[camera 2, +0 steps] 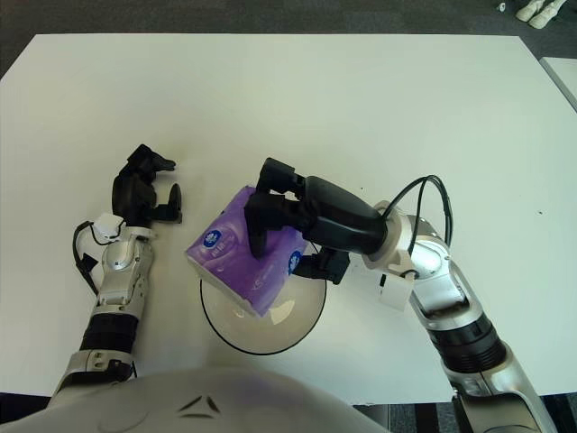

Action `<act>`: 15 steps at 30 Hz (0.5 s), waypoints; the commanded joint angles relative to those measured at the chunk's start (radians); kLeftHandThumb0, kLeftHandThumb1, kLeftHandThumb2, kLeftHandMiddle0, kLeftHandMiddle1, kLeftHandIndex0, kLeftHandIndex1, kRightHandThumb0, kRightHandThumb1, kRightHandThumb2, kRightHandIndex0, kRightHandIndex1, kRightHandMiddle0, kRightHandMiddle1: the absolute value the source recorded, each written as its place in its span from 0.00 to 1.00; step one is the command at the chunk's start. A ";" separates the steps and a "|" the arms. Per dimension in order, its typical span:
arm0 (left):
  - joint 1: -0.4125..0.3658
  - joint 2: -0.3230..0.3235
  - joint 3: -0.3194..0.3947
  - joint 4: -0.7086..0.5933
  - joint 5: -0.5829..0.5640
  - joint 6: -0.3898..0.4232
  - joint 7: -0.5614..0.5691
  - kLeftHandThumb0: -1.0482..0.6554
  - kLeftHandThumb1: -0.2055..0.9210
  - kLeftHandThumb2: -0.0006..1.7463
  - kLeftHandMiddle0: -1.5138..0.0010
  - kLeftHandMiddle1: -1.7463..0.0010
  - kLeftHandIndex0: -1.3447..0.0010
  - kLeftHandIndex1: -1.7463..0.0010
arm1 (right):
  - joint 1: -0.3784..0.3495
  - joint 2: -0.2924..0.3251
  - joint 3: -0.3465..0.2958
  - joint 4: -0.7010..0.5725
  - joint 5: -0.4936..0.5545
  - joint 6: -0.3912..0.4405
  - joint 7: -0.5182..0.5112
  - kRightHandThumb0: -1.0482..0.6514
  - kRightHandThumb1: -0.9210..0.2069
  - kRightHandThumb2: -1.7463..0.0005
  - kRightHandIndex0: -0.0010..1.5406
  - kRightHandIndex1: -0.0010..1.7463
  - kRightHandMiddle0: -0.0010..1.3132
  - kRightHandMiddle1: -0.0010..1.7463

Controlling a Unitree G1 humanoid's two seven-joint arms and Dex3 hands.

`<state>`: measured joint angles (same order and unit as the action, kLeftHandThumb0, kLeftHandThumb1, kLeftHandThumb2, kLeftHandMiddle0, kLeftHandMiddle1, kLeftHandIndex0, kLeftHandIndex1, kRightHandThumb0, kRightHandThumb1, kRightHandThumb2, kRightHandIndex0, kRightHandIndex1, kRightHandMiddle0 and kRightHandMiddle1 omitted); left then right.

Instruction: Put the tissue paper into the plate.

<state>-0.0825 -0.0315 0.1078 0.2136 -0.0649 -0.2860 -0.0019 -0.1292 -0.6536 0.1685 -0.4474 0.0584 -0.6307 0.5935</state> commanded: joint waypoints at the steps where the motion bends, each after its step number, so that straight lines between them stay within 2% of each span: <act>1: 0.066 -0.001 -0.004 0.036 -0.001 0.051 0.000 0.61 0.12 1.00 0.40 0.00 0.49 0.02 | 0.018 -0.026 -0.014 -0.006 0.025 -0.044 0.035 0.61 0.85 0.02 0.58 0.99 0.50 0.98; 7: 0.070 -0.004 -0.007 0.016 -0.005 0.068 0.000 0.61 0.12 1.00 0.40 0.00 0.49 0.02 | 0.023 -0.056 -0.034 0.002 0.026 -0.060 0.072 0.61 0.84 0.04 0.57 1.00 0.52 0.95; 14: 0.067 -0.001 -0.009 0.024 -0.009 0.050 -0.011 0.61 0.12 1.00 0.40 0.00 0.48 0.03 | 0.052 -0.025 -0.069 -0.003 -0.054 -0.111 0.043 0.61 0.82 0.04 0.55 1.00 0.49 0.97; 15: 0.067 0.000 -0.008 0.027 -0.010 0.048 -0.013 0.61 0.12 1.00 0.40 0.00 0.48 0.04 | 0.056 -0.018 -0.071 -0.005 -0.069 -0.114 0.037 0.61 0.79 0.06 0.54 1.00 0.47 0.98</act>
<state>-0.0720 -0.0317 0.1024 0.1921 -0.0702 -0.2626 -0.0061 -0.0931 -0.6897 0.1124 -0.4415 0.0295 -0.7162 0.6520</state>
